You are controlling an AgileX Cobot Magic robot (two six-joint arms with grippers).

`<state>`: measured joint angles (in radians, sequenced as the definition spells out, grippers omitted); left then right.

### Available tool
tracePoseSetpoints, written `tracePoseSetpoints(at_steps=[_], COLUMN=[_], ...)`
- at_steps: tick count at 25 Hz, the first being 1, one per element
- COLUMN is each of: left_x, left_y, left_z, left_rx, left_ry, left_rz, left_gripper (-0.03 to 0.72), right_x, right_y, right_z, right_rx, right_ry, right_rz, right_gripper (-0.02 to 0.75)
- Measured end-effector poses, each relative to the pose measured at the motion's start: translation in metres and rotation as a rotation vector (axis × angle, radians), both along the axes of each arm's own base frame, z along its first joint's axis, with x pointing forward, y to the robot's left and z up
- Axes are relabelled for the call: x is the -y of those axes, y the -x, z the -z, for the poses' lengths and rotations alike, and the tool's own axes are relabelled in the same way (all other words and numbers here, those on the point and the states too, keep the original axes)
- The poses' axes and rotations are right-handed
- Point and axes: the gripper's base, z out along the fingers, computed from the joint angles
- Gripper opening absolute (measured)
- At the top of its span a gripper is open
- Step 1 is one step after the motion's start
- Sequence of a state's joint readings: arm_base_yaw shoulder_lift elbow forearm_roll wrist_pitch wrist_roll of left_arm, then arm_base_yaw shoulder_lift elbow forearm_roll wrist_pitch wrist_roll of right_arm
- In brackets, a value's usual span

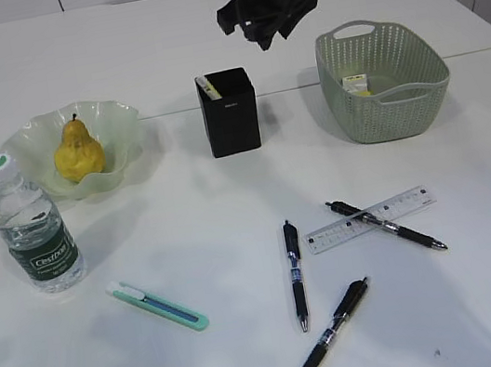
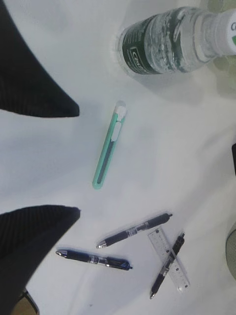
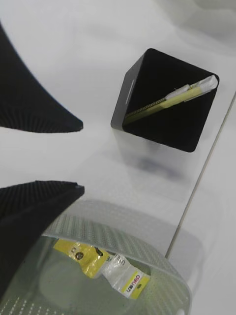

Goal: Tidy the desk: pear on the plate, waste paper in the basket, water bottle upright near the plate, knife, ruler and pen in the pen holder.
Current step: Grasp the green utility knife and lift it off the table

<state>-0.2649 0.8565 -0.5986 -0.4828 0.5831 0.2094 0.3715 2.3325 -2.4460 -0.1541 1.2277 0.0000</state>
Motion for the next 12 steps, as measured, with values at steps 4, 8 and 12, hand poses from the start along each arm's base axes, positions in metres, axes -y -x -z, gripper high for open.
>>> tracePoseSetpoints(at_steps=[4, 8, 12], left_x=[0.001, 0.002, 0.003], left_y=[-0.001, -0.003, -0.003], left_z=[-0.002, -0.005, -0.006], left_rx=[0.007, 0.025, 0.016], left_ry=[0.042, 0.075, 0.11], left_rz=[-0.017, -0.037, -0.045], left_gripper=[0.401, 0.401, 0.401], right_x=[0.003, 0.008, 0.011], right_y=[0.007, 0.021, 0.031], right_z=[-0.017, -0.051, -0.071], right_rx=[0.018, 0.076, 0.111], right_ry=[0.005, -0.01, -0.031], right_rz=[-0.017, -0.025, -0.034], right_gripper=[0.281, 0.281, 0.281])
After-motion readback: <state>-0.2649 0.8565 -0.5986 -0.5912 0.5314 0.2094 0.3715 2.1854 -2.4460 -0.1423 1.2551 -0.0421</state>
